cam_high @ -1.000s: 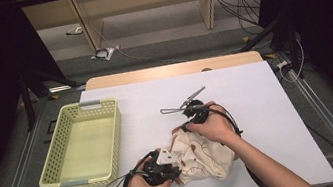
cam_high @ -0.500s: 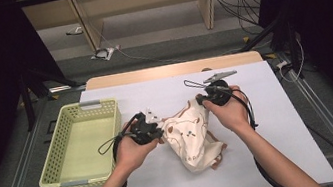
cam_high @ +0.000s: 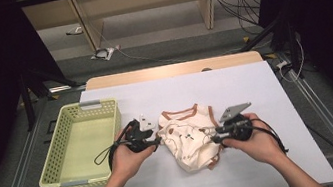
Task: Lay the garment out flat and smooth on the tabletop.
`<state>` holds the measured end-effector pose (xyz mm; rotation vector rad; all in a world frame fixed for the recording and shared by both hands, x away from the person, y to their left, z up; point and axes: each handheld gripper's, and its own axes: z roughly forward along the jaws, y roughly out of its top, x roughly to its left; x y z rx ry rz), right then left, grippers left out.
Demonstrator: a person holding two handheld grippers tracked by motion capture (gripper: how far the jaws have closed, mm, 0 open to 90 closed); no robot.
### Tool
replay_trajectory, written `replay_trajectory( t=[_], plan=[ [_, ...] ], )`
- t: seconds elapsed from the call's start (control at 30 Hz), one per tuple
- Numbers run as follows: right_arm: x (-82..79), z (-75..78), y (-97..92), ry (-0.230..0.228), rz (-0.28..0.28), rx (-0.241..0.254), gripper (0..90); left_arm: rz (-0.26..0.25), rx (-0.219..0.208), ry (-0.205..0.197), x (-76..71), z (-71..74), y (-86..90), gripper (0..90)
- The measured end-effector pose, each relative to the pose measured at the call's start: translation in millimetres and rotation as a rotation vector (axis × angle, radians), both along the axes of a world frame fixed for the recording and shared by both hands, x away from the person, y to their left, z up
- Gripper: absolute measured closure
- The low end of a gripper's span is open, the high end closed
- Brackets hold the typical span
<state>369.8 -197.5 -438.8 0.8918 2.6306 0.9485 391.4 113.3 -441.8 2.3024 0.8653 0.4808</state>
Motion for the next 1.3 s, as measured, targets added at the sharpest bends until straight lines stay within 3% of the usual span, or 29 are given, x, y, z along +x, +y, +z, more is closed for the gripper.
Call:
replay_trajectory(
  t=[0.03, 0.07, 0.1, 0.17, 0.23, 0.3, 0.33, 0.4, 0.47, 0.6, 0.63, 0.67, 0.7, 0.73, 0.83, 0.97, 1.07, 1.17, 1.23, 1.27, 1.3],
  plan=[
    [-8.7, -2.0, 2.5, 0.003, 0.042, -0.034, 57.0, -0.013, -0.007, -0.002, -11.4, -1.7, 0.7, 56.0],
    [-8.7, -2.0, 2.5, 0.003, 0.042, -0.034, 57.0, -0.013, -0.007, -0.002, -11.4, -1.7, 0.7, 55.1],
    [-19.1, -4.6, 7.5, -0.011, 0.107, -0.082, 54.1, -0.025, -0.024, -0.006, -21.6, -4.2, 1.8, 53.9],
    [-24.1, -7.1, 13.0, -0.026, 0.165, -0.113, 51.1, -0.027, -0.033, 0.001, -25.9, -5.9, 2.2, 52.1],
    [-27.2, -10.3, 22.0, -0.029, 0.237, -0.120, 48.4, -0.045, -0.037, 0.017, -31.8, -8.1, 1.5, 49.2],
    [-28.8, -12.1, 27.5, -0.020, 0.261, -0.123, 47.7, -0.049, -0.052, 0.017, -35.7, -8.6, 0.0, 47.9],
    [-30.1, -17.4, 39.9, -0.041, 0.313, -0.174, 47.5, -0.068, -0.043, 0.015, -38.2, -8.2, -0.9, 46.8],
    [-30.7, -22.8, 48.8, -0.075, 0.347, -0.243, 48.3, -0.073, -0.044, 0.021, -39.5, -8.7, -1.1, 46.7],
    [-31.3, -26.9, 56.8, -0.106, 0.350, -0.298, 57.1, -0.077, -0.039, 0.028, -39.6, -9.5, -0.9, 46.5],
    [-30.9, -27.9, 65.1, -0.104, 0.313, -0.299, 82.6, -0.085, -0.046, 0.039, -40.1, -9.5, -1.3, 46.7],
    [-30.9, -27.9, 65.1, -0.104, 0.313, -0.299, 82.6, -0.085, -0.046, 0.039, -40.1, -9.5, -1.3, 46.7],
    [-29.2, -25.1, 65.8, -0.074, 0.278, -0.248, 85.2, -0.097, -0.052, 0.045, -41.0, -8.5, -1.6, 46.8],
    [-29.2, -25.1, 65.8, -0.074, 0.278, -0.248, 85.2, -0.097, -0.052, 0.045, -41.0, -8.5, -1.6, 47.4],
    [-26.2, -19.8, 64.7, -0.014, 0.251, -0.129, 85.6, -0.115, -0.059, 0.061, -42.3, -7.5, -2.6, 48.6],
    [-22.6, -12.2, 64.6, 0.069, 0.162, 0.039, 85.7, -0.155, -0.074, 0.081, -44.4, -5.9, -6.2, 48.9],
    [-10.2, -2.0, 60.6, 0.124, 0.051, 0.226, 85.4, -0.194, -0.062, 0.085, -46.8, -5.6, -12.9, 48.7],
    [-1.6, 1.8, 58.2, 0.156, 0.026, 0.285, 85.0, -0.215, -0.042, 0.081, -46.6, -7.8, -21.9, 47.6],
    [1.1, 3.2, 59.0, 0.170, 0.023, 0.307, 84.9, -0.222, -0.016, 0.064, -44.6, -9.1, -29.3, 47.9],
    [2.4, 4.3, 61.1, 0.173, 0.024, 0.313, 84.7, -0.210, -0.017, 0.042, -41.1, -8.8, -35.2, 55.6],
    [3.1, 5.3, 61.4, 0.173, 0.022, 0.316, 84.1, -0.179, -0.039, 0.019, -36.3, -6.1, -36.9, 62.6],
    [3.1, 5.3, 61.4, 0.173, 0.022, 0.316, 84.1, -0.179, -0.039, 0.019, -36.3, -6.1, -36.9, 68.9]
  ],
)
